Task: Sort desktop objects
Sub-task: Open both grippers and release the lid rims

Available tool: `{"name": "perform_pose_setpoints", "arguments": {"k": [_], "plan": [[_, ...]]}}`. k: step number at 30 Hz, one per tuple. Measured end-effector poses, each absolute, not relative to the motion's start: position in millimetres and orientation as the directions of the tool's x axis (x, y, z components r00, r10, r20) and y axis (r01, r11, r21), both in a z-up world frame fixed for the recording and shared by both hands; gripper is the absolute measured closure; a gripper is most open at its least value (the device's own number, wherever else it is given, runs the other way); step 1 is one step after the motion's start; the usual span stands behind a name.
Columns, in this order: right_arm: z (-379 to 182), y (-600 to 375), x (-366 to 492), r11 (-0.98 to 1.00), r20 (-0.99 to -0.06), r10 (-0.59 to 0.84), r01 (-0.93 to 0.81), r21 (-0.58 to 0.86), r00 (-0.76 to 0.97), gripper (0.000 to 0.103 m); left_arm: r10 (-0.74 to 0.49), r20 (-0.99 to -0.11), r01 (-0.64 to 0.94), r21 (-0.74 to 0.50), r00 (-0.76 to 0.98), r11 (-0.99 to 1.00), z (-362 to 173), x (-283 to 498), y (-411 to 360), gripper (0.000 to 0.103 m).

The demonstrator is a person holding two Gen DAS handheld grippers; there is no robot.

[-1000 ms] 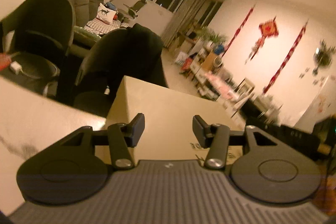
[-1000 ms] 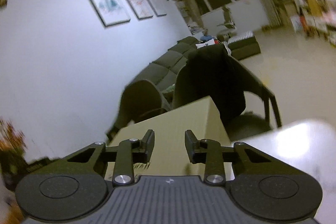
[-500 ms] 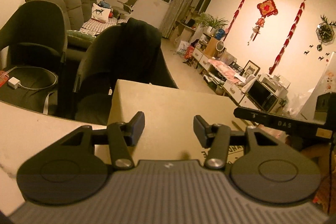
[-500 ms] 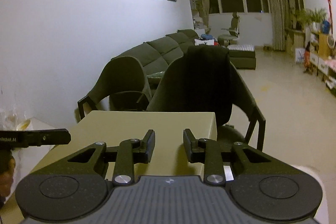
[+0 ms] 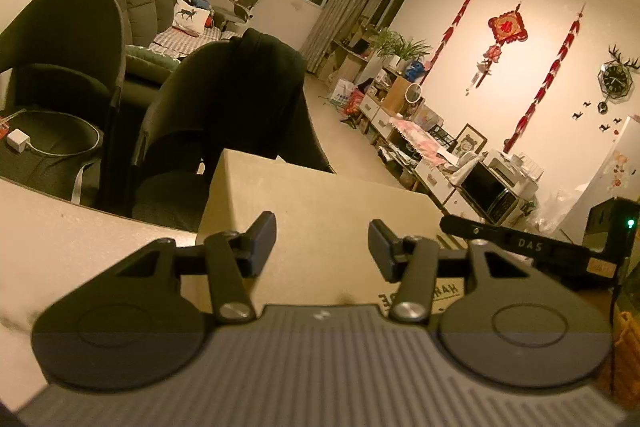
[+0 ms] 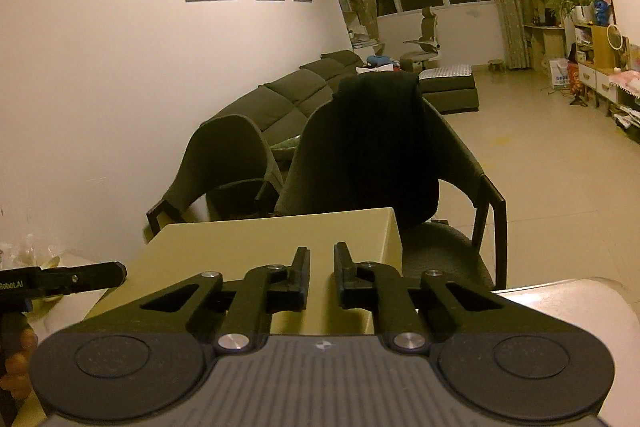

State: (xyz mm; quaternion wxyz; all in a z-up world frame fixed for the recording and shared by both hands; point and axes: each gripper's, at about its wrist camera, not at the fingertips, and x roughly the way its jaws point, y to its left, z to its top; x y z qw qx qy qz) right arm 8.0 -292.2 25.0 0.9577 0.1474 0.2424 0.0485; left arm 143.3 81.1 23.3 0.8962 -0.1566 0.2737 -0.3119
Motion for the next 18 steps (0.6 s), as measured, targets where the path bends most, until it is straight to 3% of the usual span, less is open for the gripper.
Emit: {"name": "perform_pose_setpoints", "arguments": {"k": [2,3,4,6,12,18], "plan": [[27,-291,8,0.954,-0.453,0.164,-0.024,0.3,0.876,0.085,-0.646,-0.393,0.476,-0.451,0.654,0.755,24,144,81,0.051],[29,-289,7,0.955,-0.456,0.165,-0.026,0.295,0.875,0.076,-0.649,-0.394,0.48,-0.448,0.651,0.754,25,145,80,0.049],[31,-288,6,0.957,-0.459,0.165,-0.029,0.289,0.873,0.059,-0.647,-0.398,0.486,-0.438,0.65,0.757,25,147,79,0.049],[36,-283,4,0.967,-0.457,0.147,-0.03,0.255,0.877,0.049,-0.633,-0.412,0.489,-0.407,0.655,0.771,27,153,76,0.049],[36,-269,17,0.998,-0.464,0.058,-0.045,0.039,0.884,0.058,-0.597,-0.435,0.484,-0.35,0.674,0.802,28,172,65,0.049],[25,-266,26,0.999,-0.488,0.046,-0.038,0.026,0.872,0.058,-0.578,-0.44,0.503,-0.285,0.687,0.816,30,165,58,0.049]]}}
